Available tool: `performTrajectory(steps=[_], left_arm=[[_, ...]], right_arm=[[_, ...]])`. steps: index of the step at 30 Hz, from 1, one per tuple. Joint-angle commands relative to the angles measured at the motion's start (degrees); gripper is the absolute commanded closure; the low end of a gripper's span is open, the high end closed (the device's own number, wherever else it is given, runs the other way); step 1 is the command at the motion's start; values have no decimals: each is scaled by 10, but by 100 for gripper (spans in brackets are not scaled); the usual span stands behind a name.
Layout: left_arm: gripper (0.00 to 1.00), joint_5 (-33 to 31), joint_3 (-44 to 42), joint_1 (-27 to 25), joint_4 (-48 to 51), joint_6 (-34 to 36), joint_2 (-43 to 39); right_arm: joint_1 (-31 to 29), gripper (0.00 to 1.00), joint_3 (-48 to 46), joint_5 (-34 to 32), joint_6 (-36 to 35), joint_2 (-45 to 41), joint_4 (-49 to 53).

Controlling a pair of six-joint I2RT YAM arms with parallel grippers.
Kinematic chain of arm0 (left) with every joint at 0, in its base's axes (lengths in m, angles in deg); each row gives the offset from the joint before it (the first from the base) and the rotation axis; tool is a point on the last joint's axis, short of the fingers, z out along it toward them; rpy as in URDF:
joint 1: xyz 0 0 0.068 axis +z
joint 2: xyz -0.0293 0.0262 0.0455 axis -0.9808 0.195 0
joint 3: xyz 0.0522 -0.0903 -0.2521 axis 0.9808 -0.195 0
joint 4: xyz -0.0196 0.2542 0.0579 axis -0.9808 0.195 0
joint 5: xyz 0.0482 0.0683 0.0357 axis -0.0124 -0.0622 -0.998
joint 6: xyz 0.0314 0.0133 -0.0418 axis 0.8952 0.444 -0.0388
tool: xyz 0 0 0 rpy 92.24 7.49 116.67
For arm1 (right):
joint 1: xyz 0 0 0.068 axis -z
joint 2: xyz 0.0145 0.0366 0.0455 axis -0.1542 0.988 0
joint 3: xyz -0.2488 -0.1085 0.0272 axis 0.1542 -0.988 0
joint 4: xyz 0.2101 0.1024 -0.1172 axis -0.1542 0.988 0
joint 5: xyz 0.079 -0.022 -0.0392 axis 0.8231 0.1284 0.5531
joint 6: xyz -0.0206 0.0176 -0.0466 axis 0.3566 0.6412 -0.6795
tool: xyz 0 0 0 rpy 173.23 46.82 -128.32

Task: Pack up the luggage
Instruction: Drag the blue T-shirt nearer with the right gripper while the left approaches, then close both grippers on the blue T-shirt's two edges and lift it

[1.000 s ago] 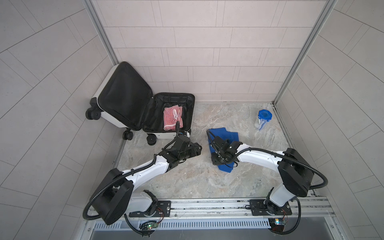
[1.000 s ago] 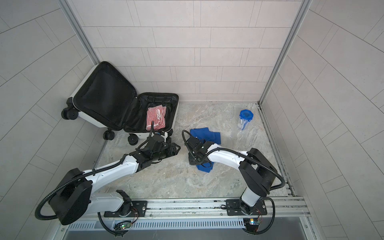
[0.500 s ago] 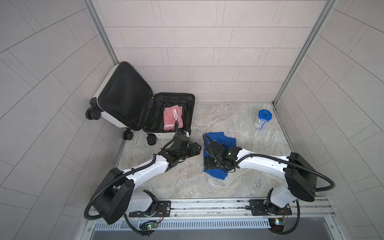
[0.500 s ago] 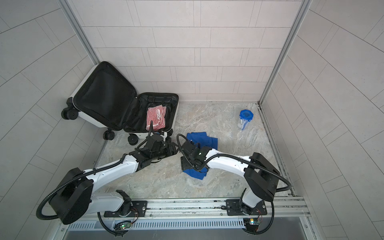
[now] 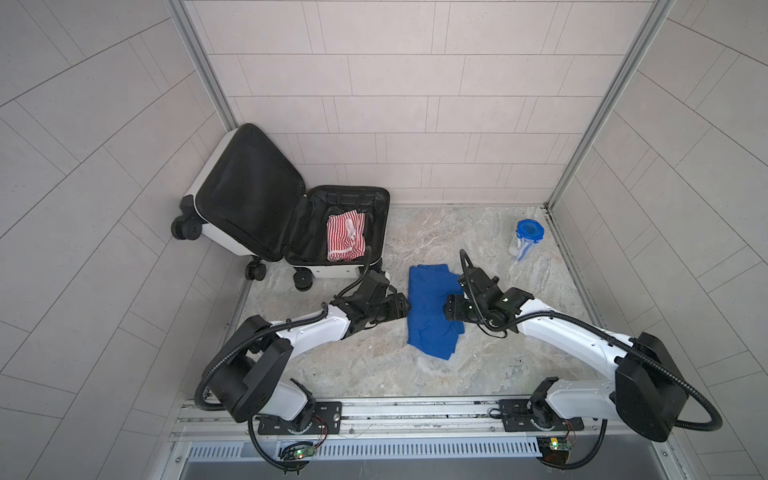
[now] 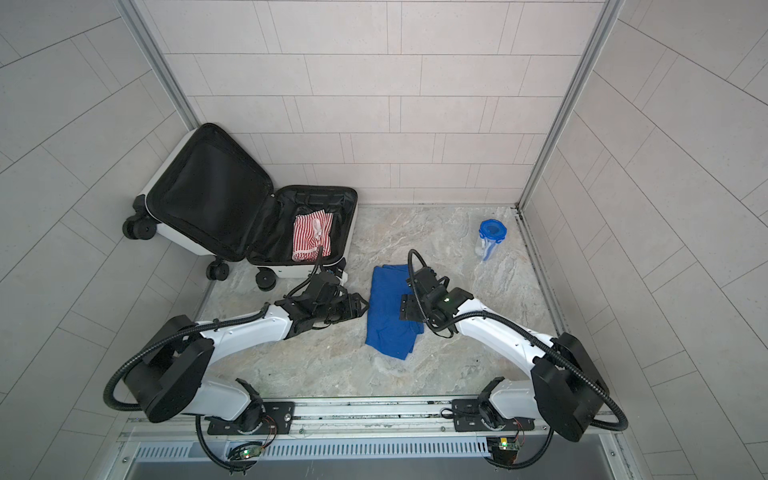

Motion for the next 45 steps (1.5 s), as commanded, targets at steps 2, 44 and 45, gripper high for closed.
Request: performTrajectory(steps=[2,44,45], left_arm=[[32,7,18,-9,-35,-12,25],[57,35,49,-16,-104,-35,139],[58,37,50,-16,-104,-35,141]], right_arm=[[67,20,-47,62,-14,-22,-29],[119,39,-148,170,68,146,-304],[118,41,-148,175,72,153,-313]])
